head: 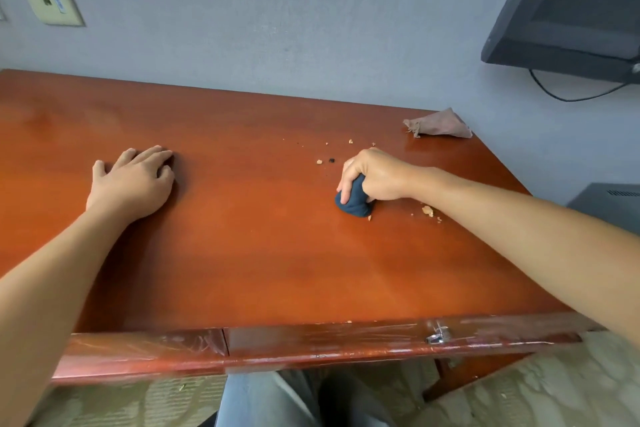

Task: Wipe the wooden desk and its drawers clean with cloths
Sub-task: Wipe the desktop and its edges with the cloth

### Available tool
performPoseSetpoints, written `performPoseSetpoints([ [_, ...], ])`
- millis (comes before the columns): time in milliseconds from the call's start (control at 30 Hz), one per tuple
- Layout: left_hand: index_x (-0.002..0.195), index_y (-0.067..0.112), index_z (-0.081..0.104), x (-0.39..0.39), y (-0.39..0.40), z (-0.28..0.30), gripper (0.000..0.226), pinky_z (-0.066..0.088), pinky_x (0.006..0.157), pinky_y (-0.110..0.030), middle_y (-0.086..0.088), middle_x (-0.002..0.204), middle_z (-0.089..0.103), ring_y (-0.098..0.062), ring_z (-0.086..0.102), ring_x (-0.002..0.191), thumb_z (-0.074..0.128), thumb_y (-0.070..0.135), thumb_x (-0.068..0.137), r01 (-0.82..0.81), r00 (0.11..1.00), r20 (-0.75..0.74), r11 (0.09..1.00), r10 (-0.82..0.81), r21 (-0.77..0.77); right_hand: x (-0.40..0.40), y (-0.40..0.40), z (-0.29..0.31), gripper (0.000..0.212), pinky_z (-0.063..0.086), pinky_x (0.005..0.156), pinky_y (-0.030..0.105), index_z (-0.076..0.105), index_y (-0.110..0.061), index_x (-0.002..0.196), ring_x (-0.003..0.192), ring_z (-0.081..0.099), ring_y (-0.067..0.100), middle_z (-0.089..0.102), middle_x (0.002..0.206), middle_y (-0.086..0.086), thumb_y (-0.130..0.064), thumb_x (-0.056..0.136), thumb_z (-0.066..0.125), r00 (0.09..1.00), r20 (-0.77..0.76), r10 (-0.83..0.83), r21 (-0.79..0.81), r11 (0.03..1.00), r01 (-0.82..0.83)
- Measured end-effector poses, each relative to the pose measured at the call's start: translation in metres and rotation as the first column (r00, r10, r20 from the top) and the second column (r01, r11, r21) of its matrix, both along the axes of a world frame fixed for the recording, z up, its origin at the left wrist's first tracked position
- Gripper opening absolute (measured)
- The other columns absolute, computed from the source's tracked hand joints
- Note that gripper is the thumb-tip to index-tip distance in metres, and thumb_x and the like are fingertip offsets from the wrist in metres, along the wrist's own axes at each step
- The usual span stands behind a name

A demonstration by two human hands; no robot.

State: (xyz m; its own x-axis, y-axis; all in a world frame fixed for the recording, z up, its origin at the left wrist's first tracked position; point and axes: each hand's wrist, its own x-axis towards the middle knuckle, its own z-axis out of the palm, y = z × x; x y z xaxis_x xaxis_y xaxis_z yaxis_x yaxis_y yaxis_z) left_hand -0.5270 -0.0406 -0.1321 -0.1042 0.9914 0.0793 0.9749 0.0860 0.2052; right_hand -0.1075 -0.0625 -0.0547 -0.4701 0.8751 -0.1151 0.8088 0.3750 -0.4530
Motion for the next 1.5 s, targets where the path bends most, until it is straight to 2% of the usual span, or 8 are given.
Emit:
performPoseSetpoints([
  [100, 0.158, 0.038, 0.036, 0.001, 0.000, 0.000, 0.054, 0.010, 0.123, -0.058, 0.015, 0.169, 0.025, -0.019, 0.017, 0.158, 0.024, 0.042, 0.106, -0.006, 1.000, 0.001, 1.000, 0.006, 0.010, -0.011, 0.010, 0.006, 0.061, 0.054, 0.094, 0.035, 0.080, -0.032, 0.079, 0.111, 0.064, 0.015, 0.072, 0.110, -0.009, 0.024, 0.067, 0.060, 1.000, -0.008, 0.012, -0.044, 0.999, -0.012],
  [233, 0.157, 0.038, 0.038, 0.000, -0.001, 0.000, 0.053, 0.010, 0.123, -0.058, 0.014, 0.169, 0.027, -0.019, 0.018, 0.158, 0.026, 0.041, 0.106, -0.012, 1.000, 0.014, 1.000, 0.012, 0.025, -0.088, 0.013, 0.001, 0.058, 0.040, 0.086, 0.012, 0.082, -0.022, 0.089, 0.101, 0.056, 0.007, 0.064, 0.111, -0.007, 0.022, 0.065, 0.054, 0.977, 0.009, 0.214, 0.040, 0.976, -0.214],
  [333, 0.156, 0.039, 0.039, -0.001, -0.001, 0.000, 0.052, 0.010, 0.124, -0.057, 0.015, 0.168, 0.029, -0.018, 0.019, 0.158, 0.028, 0.041, 0.105, -0.011, 1.000, 0.021, 0.999, 0.010, 0.030, -0.135, 0.027, -0.004, 0.066, 0.044, 0.087, 0.021, 0.080, -0.023, 0.078, 0.101, 0.057, 0.012, 0.066, 0.105, -0.009, 0.019, 0.061, 0.033, 0.950, 0.020, 0.310, 0.048, 0.949, -0.311],
  [500, 0.155, 0.041, 0.040, -0.005, 0.000, -0.001, 0.051, 0.009, 0.125, -0.054, 0.018, 0.167, 0.030, -0.016, 0.019, 0.157, 0.031, 0.043, 0.105, -0.017, 0.999, 0.044, 0.999, 0.016, 0.034, -0.148, 0.071, 0.003, 0.071, 0.055, 0.091, 0.043, 0.074, -0.042, 0.068, 0.108, 0.062, 0.020, 0.070, 0.110, -0.012, 0.014, 0.064, 0.031, 0.967, 0.081, 0.241, 0.124, 0.960, -0.249],
  [800, 0.154, 0.040, 0.041, -0.002, 0.000, -0.003, 0.051, 0.010, 0.124, -0.054, 0.018, 0.167, 0.030, -0.016, 0.019, 0.157, 0.030, 0.042, 0.105, -0.017, 0.998, 0.056, 0.999, 0.015, 0.047, -0.047, 0.083, 0.007, 0.070, 0.049, 0.103, 0.039, 0.074, -0.041, 0.067, 0.110, 0.063, 0.016, 0.073, 0.110, -0.009, 0.020, 0.064, 0.038, 0.983, 0.167, 0.075, 0.109, 0.990, -0.094],
  [1067, 0.154, 0.037, 0.043, 0.000, -0.002, -0.001, 0.051, 0.009, 0.125, -0.056, 0.016, 0.166, 0.033, -0.016, 0.020, 0.157, 0.031, 0.041, 0.105, -0.028, 0.997, 0.069, 0.997, 0.023, 0.068, -0.097, 0.098, 0.027, 0.058, 0.055, 0.092, 0.038, 0.078, -0.042, 0.084, 0.108, 0.063, 0.018, 0.071, 0.112, -0.010, 0.013, 0.069, 0.069, 0.955, 0.207, 0.212, -0.018, 0.977, -0.213],
  [1400, 0.147, 0.038, 0.049, 0.000, 0.000, 0.000, 0.047, 0.013, 0.122, -0.056, 0.018, 0.161, 0.040, -0.015, 0.025, 0.153, 0.036, 0.042, 0.102, -0.034, 0.997, 0.078, 0.995, 0.027, 0.093, -0.202, 0.150, 0.033, 0.056, 0.055, 0.075, 0.026, 0.079, -0.033, 0.100, 0.096, 0.065, 0.016, 0.071, 0.104, -0.005, 0.010, 0.068, 0.061, 0.938, 0.218, 0.269, 0.019, 0.960, -0.279],
  [1500, 0.146, 0.038, 0.050, 0.001, 0.002, 0.001, 0.046, 0.013, 0.122, -0.056, 0.017, 0.161, 0.041, -0.015, 0.026, 0.153, 0.037, 0.041, 0.102, -0.032, 0.996, 0.089, 0.995, 0.024, 0.099, -0.192, 0.165, 0.027, 0.020, 0.040, 0.062, 0.032, 0.073, -0.021, 0.088, 0.080, 0.059, 0.021, 0.069, 0.093, 0.008, -0.015, 0.070, 0.065, 0.959, 0.165, 0.232, -0.184, 0.962, -0.201],
])
